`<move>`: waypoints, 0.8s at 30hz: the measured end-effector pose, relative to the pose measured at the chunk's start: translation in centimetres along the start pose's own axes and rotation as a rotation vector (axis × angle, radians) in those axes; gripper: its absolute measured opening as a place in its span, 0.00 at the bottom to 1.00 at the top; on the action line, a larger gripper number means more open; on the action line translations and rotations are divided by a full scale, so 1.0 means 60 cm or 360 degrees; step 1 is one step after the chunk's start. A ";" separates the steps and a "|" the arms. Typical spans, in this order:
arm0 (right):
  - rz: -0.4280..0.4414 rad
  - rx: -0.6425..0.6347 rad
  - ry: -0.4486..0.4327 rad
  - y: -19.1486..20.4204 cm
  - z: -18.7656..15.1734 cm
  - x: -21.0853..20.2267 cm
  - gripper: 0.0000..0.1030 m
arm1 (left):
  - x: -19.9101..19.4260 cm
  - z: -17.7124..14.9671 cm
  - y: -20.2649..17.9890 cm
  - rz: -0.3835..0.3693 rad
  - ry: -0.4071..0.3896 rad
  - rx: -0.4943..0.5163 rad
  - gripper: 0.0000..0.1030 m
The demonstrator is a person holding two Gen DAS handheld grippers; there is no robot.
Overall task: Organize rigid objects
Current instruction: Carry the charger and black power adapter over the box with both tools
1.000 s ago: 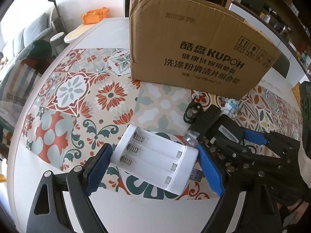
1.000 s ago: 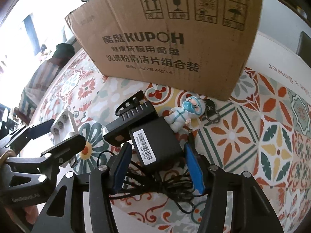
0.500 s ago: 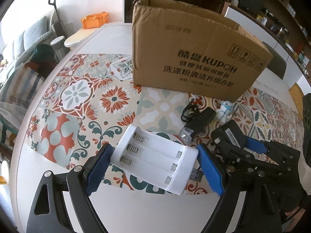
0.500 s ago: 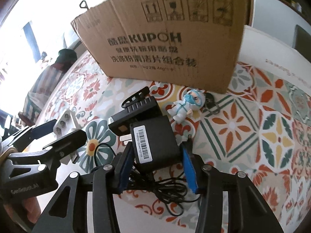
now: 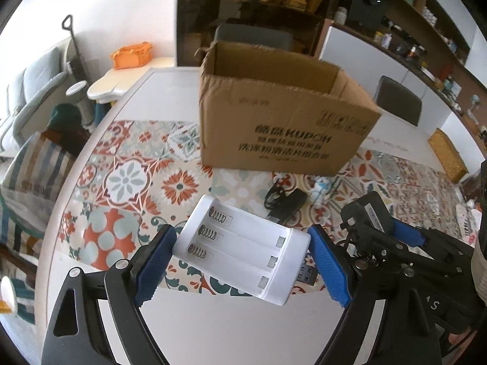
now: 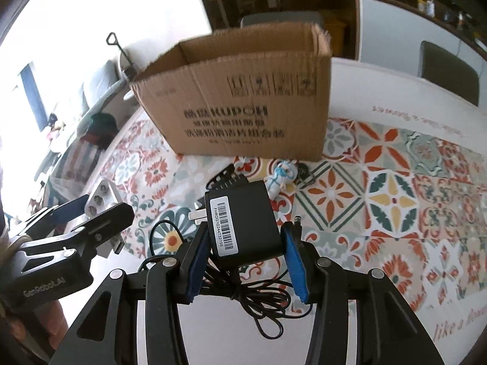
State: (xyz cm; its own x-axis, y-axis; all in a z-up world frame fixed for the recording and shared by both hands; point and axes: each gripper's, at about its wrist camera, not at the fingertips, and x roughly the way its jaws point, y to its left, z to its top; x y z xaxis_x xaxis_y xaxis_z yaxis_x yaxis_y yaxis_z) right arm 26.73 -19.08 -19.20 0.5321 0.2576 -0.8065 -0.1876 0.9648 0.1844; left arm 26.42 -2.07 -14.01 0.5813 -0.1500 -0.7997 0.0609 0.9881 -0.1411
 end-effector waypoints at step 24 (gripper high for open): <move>-0.0125 0.0160 -0.0421 0.030 0.100 -0.155 0.45 | -0.113 0.147 -0.023 -0.0121 -0.0343 0.0216 0.85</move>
State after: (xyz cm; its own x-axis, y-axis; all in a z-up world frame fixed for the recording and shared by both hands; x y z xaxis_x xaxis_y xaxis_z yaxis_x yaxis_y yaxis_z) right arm 26.38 -19.45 -8.00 0.7411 0.1738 -0.6485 -0.0612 0.9794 0.1925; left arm 29.58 -2.14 -3.25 0.7294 -0.2281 -0.6450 0.2109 0.9718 -0.1051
